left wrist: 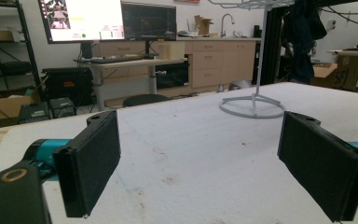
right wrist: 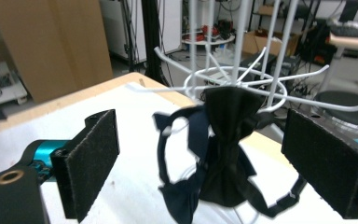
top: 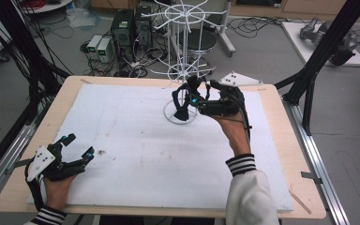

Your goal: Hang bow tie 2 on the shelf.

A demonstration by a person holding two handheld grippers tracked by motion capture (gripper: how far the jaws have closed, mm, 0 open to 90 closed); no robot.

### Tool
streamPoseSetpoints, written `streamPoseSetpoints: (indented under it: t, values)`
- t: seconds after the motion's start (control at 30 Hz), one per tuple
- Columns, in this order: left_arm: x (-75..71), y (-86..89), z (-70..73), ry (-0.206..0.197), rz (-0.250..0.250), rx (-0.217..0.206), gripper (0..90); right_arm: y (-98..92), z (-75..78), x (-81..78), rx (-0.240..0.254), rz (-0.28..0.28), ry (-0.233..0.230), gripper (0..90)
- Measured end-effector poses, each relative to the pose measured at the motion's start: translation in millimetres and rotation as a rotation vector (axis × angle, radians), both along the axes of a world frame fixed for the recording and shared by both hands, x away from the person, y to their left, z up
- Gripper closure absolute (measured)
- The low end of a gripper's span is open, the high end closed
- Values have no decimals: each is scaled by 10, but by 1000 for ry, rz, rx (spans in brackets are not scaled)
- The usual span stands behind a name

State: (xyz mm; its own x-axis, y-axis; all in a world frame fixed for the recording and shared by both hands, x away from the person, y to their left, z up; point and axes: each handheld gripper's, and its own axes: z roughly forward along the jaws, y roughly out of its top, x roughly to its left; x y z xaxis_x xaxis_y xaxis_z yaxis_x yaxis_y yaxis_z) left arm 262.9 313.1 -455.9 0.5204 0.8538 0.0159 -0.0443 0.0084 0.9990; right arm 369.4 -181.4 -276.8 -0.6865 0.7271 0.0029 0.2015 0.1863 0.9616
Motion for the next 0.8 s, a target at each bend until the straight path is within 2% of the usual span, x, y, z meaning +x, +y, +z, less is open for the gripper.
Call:
streamPoseSetpoints:
  t: [0.07,0.17,0.2,0.27,0.4,0.5,0.6,0.73,0.8]
  values:
    - [-2,-2,-1,-3,0,-2,135,-42,-39,-105,-17,14,-12,105]
    - [-2,-2,-1,-3,1,-2,135,-134,-101,-278,-16,28,-21,103]
    - [-1,-3,-1,-4,2,-2,135,-167,-122,-342,-10,24,-26,91]
    - [-1,-3,-1,-3,1,-1,135,-230,-176,-464,6,14,-60,13]
    - [-1,-3,-1,-4,1,0,135,-374,-314,-695,-4,-15,-81,12]
    - [-1,-3,-1,-4,0,0,135,-486,-474,-821,3,-26,-86,12]
    - [0,-3,0,-1,1,1,135,-584,-675,-932,-17,-55,-114,11]
    - [-1,-5,0,-4,-2,3,135,-716,-957,-1025,42,-70,-103,11]
    - [-3,-5,-1,-6,-2,3,135,-763,-1070,-1058,38,-101,-114,11]
